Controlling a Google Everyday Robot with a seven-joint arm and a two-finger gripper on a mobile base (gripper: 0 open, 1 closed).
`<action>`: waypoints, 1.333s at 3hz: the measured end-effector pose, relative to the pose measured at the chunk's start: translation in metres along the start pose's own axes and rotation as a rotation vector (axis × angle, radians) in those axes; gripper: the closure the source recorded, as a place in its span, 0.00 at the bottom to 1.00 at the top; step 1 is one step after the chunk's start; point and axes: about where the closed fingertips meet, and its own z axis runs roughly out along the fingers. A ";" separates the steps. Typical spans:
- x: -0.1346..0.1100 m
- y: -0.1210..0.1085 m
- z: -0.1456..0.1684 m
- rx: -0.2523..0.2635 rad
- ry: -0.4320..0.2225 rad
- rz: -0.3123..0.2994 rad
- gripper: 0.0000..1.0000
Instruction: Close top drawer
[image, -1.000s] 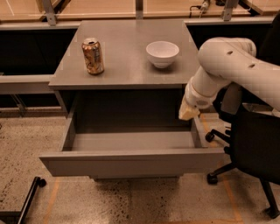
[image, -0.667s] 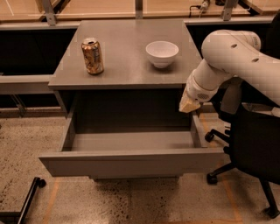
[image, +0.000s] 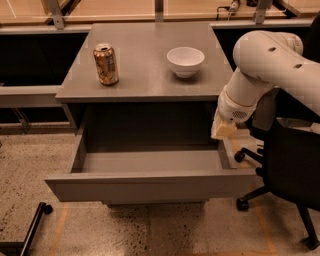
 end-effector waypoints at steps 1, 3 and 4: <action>0.015 0.040 -0.009 -0.103 0.024 0.023 1.00; 0.044 0.126 0.009 -0.274 0.086 0.077 1.00; 0.062 0.163 0.040 -0.345 0.085 0.137 1.00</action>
Offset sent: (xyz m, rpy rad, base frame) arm -0.1446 -0.0351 -0.0236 -0.0860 0.3601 -0.0458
